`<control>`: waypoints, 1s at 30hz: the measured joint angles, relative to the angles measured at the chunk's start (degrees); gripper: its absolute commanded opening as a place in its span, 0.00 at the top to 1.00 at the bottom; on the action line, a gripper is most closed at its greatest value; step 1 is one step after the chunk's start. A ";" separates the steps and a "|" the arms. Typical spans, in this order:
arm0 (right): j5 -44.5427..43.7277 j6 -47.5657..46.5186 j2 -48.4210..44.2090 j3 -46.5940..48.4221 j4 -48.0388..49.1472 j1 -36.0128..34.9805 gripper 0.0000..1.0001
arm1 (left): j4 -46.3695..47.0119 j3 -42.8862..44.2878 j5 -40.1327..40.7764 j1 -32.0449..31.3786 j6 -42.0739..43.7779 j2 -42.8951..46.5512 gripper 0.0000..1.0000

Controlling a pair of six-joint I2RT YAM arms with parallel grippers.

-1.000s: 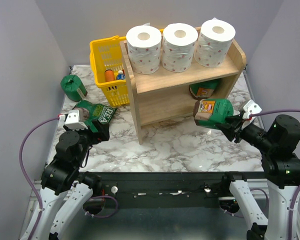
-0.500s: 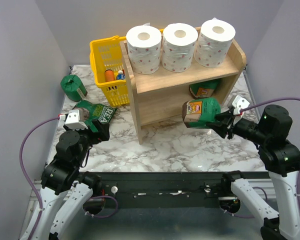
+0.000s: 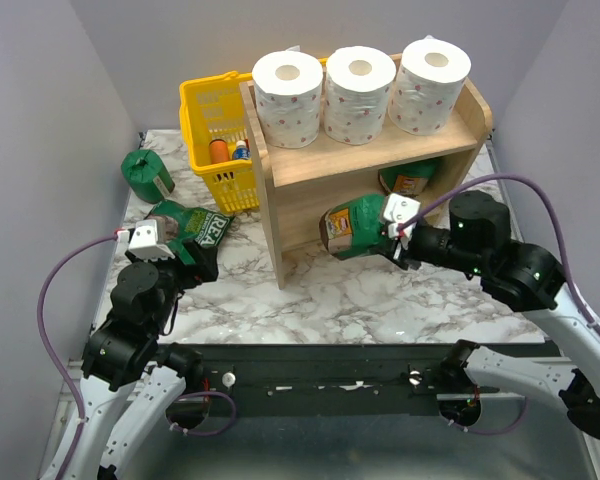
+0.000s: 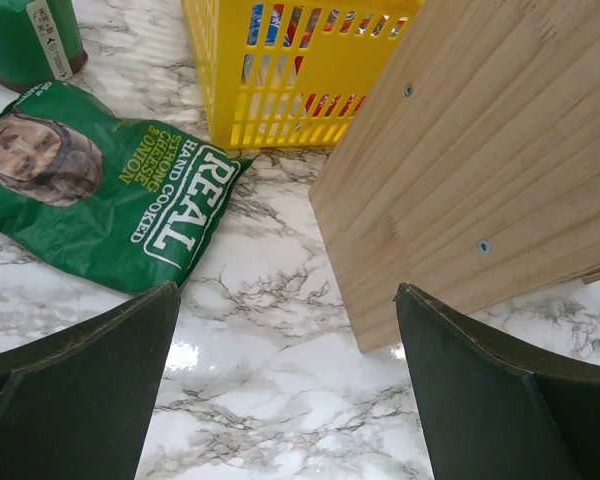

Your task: Place and organize the paper towels onto the shelf

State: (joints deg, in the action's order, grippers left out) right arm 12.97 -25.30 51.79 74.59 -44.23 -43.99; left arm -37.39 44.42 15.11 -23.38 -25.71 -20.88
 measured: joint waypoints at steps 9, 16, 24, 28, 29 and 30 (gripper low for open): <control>-14.69 -12.31 6.43 2.84 0.94 -8.17 0.71 | -0.02 0.00 0.57 0.00 0.00 0.26 0.01; -18.51 -20.39 7.19 2.84 1.33 -9.22 0.66 | 0.00 0.00 0.61 0.00 0.00 0.26 0.01; -21.44 -25.55 8.33 2.16 2.71 -9.29 0.66 | -0.02 0.00 0.68 0.00 0.00 0.26 0.01; -22.60 -27.26 10.08 1.95 2.99 -9.31 0.66 | 0.00 0.00 0.72 0.00 0.00 0.26 0.01; -22.95 -27.56 10.56 1.95 3.21 -9.31 0.66 | -0.02 0.00 0.72 0.00 0.00 0.26 0.01; -23.37 -27.93 11.10 1.95 3.50 -9.31 0.66 | 0.00 0.00 0.72 0.00 0.00 0.26 0.01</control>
State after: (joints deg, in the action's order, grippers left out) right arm -10.39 -53.23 62.89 76.53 -40.73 -53.30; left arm -37.39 44.42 15.84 -23.38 -25.71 -20.62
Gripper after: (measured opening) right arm 0.416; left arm 0.988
